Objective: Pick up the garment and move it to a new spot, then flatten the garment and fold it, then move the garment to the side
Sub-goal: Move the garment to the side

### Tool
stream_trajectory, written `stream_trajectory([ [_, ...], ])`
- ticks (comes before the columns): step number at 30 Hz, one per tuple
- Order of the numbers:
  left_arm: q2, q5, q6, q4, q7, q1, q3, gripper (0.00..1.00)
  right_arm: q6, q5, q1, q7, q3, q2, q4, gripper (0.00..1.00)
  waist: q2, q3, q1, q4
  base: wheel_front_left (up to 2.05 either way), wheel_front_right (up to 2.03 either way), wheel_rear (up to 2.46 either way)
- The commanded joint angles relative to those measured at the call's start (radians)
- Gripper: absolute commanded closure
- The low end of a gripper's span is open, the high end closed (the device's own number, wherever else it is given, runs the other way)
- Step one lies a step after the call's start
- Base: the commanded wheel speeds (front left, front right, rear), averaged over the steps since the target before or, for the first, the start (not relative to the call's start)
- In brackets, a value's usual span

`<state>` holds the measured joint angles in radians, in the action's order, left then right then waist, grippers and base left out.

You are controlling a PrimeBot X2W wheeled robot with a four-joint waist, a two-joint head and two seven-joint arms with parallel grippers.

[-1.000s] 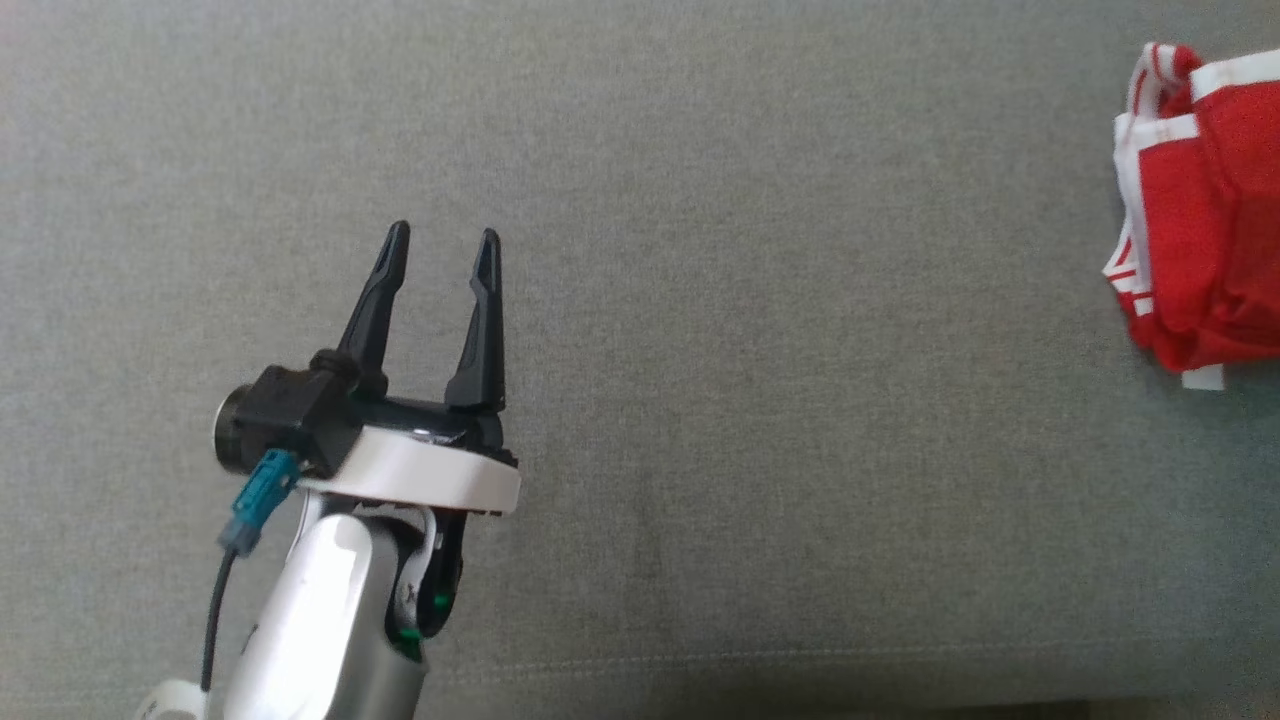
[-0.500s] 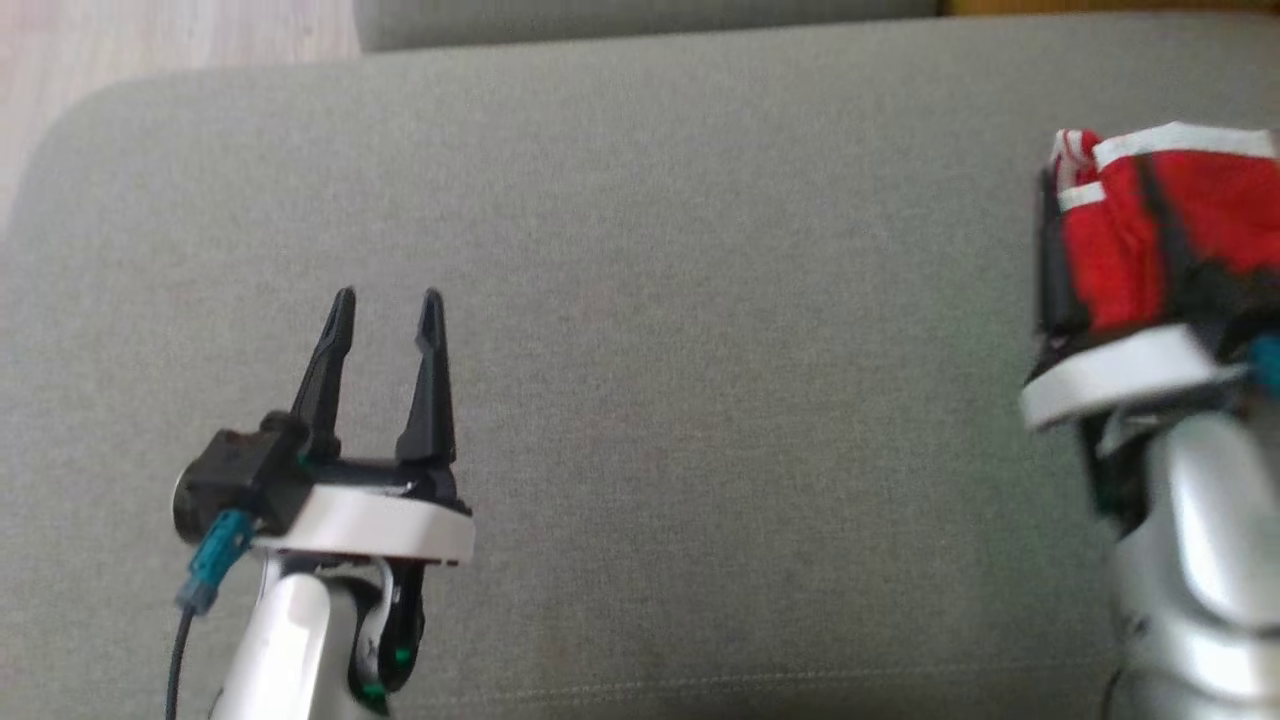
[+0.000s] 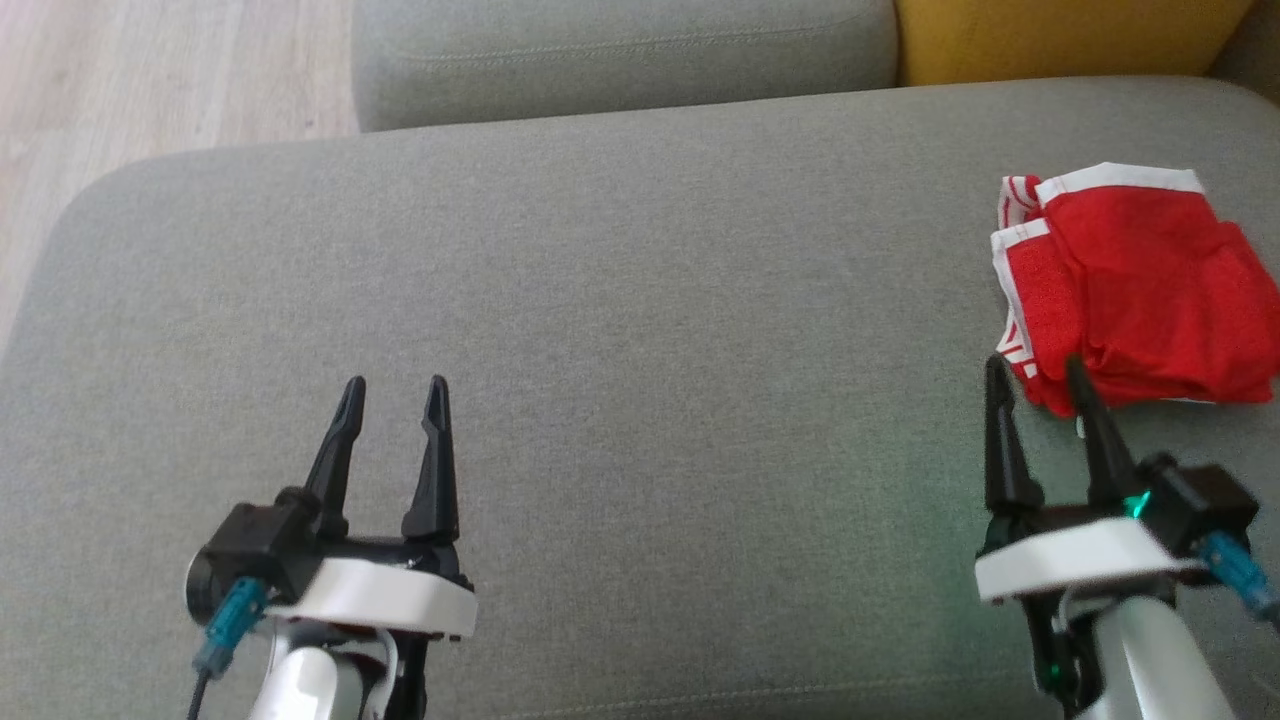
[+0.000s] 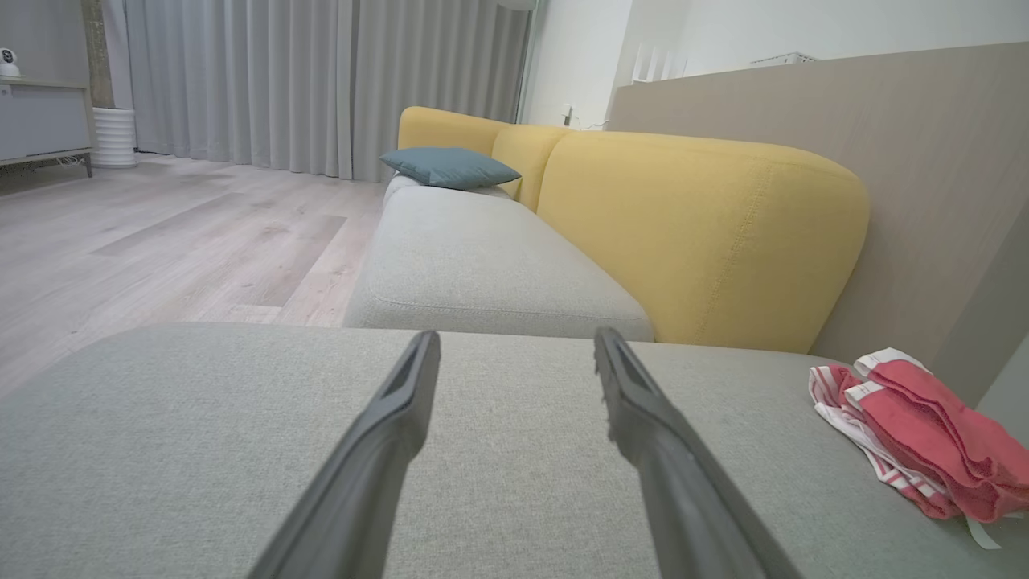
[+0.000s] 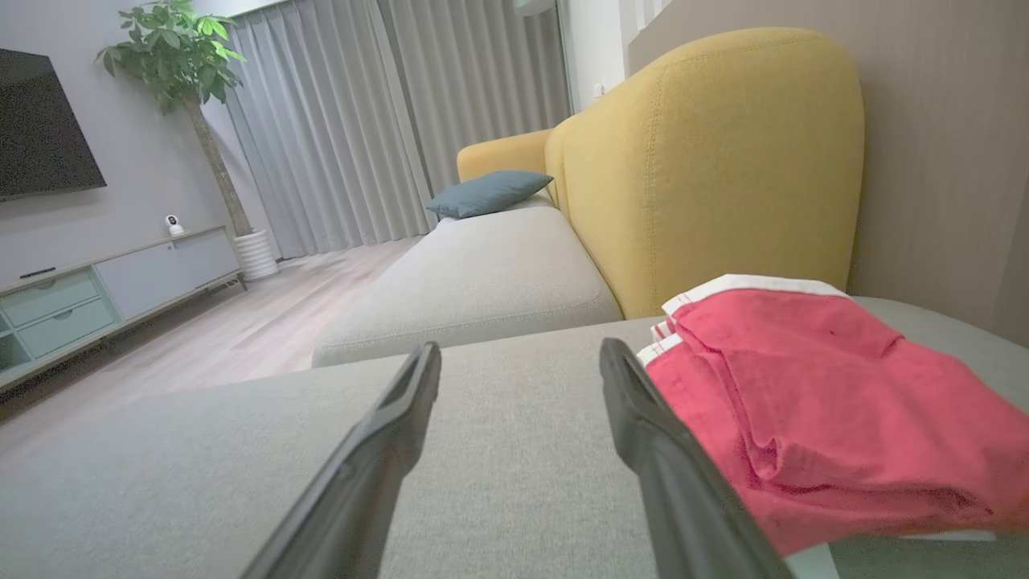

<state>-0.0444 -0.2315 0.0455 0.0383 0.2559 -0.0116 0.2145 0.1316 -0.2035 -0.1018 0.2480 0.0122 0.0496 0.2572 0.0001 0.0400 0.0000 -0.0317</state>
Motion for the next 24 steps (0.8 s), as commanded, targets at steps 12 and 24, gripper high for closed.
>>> stream_trajectory([
  [12, -0.006, 0.011, 0.021, -0.049, 0.006, -0.016, -0.021, 0.00, -0.001, 0.026, 0.023, 0.013, 0.010, 0.001, -0.080, 0.00, -0.0001, -0.002, 0.0000, -0.001, 0.00, 0.00, 0.00],
  [24, -0.006, 0.006, 0.030, -0.022, 0.006, -0.002, -0.027, 0.00, -0.001, 0.028, 0.019, 0.014, 0.038, 0.001, -0.094, 0.00, -0.0001, 0.001, 0.0000, 0.005, 0.00, 0.00, 0.00],
])
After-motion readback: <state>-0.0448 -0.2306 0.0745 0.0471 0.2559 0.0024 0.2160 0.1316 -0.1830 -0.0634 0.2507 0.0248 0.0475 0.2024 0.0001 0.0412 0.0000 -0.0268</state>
